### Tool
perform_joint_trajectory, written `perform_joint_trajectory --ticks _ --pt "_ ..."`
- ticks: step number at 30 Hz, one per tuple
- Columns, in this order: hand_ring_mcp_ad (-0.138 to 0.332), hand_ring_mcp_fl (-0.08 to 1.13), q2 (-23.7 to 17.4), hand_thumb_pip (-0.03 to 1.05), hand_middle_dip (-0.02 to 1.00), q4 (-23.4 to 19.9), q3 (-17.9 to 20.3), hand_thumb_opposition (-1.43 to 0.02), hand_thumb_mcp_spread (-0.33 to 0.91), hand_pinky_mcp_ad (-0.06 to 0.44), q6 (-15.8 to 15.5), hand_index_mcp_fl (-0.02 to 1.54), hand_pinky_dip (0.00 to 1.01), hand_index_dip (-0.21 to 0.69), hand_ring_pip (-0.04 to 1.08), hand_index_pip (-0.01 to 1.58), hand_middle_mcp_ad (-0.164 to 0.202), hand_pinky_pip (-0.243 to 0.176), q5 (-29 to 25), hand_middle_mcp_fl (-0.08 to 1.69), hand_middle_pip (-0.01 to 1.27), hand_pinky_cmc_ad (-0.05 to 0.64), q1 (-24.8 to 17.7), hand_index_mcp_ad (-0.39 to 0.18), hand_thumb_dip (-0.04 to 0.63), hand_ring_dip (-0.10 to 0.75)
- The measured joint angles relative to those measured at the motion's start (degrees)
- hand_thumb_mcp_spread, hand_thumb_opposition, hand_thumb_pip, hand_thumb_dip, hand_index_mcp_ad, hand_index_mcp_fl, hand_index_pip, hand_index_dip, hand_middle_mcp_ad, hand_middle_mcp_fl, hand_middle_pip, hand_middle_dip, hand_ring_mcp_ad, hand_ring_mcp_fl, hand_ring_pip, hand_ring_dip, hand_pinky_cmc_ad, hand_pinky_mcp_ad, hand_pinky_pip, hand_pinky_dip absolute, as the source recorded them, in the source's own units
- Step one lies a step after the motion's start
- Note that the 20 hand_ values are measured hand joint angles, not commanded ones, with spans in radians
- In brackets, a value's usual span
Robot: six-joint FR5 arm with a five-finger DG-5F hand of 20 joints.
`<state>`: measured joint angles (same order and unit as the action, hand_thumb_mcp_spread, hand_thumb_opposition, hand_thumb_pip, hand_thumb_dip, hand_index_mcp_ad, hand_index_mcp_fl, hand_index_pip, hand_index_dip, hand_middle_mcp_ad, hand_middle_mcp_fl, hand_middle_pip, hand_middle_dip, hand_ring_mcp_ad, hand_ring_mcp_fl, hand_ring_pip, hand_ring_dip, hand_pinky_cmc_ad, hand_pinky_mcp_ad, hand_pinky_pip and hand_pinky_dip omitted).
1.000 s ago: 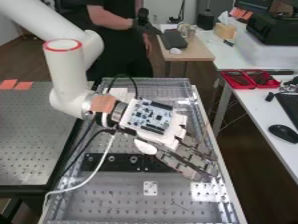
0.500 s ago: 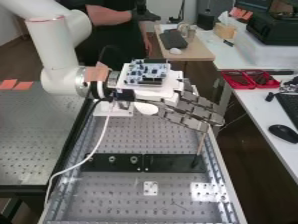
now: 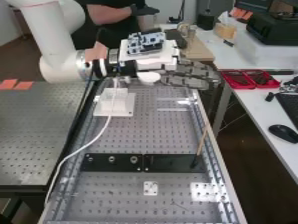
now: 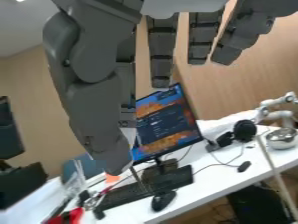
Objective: Grab the drill bit and place it in the clear container
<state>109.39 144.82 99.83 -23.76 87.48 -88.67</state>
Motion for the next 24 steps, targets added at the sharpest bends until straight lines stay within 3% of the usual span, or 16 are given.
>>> perform_joint_trajectory --ticks 11,24 --pt "0.176 0.05 -1.0 0.43 0.17 -0.2 1.0 -0.98 0.68 0.164 1.0 0.77 0.18 0.154 0.1 1.16 0.068 -0.093 4.9 0.29 0.14 0.316 -2.8 -0.136 0.269 0.007" --pt "0.175 0.05 0.7 0.43 0.17 1.7 0.7 -0.98 0.68 0.164 1.8 0.78 0.18 0.157 0.1 1.15 0.068 -0.093 7.6 0.3 0.14 0.316 -5.1 -0.136 0.269 0.007"
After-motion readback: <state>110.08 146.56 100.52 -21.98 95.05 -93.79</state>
